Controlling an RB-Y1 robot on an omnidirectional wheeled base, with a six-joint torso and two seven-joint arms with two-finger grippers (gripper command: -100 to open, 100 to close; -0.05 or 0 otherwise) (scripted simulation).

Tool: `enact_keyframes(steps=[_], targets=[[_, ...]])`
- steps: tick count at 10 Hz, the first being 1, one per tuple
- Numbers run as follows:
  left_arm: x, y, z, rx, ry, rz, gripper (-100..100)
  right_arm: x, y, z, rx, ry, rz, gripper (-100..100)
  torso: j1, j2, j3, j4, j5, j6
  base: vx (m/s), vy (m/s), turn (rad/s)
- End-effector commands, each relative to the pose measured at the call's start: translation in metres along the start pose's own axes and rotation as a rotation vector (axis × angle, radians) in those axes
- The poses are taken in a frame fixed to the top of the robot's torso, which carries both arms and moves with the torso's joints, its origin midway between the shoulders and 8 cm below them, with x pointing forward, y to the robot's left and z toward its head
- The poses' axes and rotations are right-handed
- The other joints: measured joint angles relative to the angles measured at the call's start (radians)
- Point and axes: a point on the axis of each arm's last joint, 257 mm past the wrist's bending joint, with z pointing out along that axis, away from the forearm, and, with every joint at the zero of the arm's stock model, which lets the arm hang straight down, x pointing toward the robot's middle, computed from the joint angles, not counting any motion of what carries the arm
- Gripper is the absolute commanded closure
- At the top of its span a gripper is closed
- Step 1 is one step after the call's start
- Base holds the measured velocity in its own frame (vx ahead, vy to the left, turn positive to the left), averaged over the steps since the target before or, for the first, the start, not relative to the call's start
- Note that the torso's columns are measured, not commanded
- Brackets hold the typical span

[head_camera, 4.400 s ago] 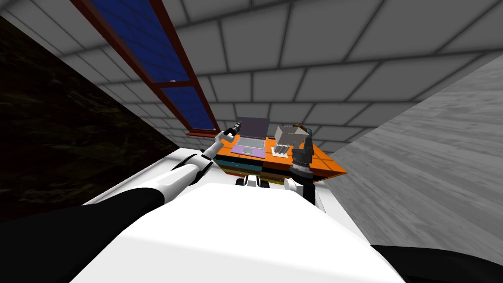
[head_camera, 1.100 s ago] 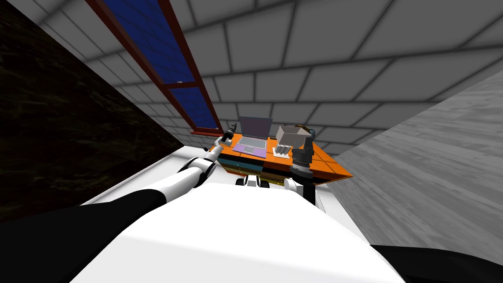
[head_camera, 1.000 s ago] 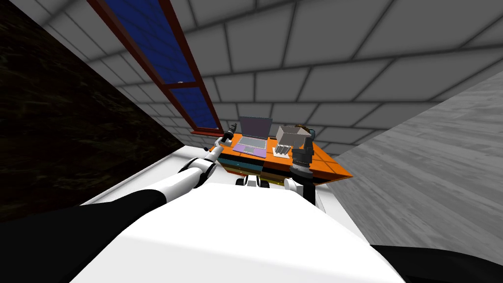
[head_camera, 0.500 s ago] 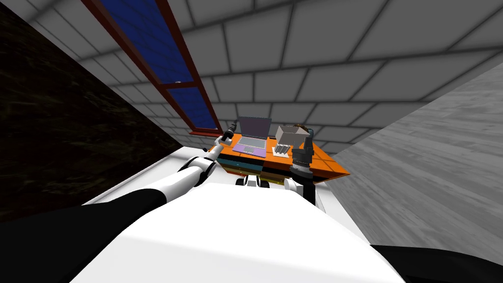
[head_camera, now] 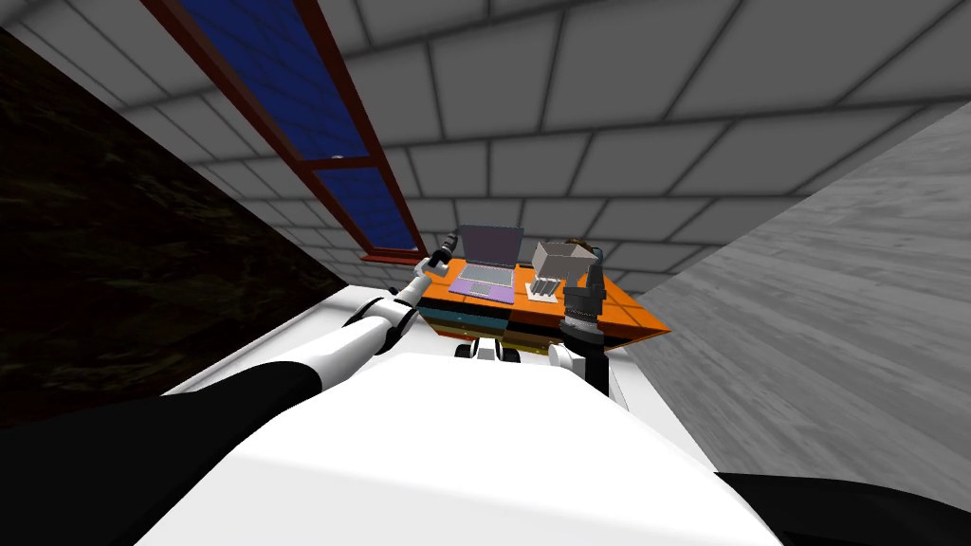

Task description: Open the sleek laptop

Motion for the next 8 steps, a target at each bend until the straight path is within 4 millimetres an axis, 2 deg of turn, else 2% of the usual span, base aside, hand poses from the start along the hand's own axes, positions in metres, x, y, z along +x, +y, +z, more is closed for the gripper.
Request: enact_keyframes(steps=[1,8], targets=[[-0.002,-0.001,0.009,-0.03,0.007,0.001,-100,0.0,0.0,0.0,0.0,0.0,0.0,0,0.0,0.0,0.0,0.0,0.0,0.0,0.001,0.035,-0.064],[-0.007,0.001,0.026,-0.119,0.019,0.004,-100,0.0,0.0,0.0,0.0,0.0,0.0,0,0.0,0.0,0.0,0.0,0.0,0.0,-0.002,0.033,-0.058]])
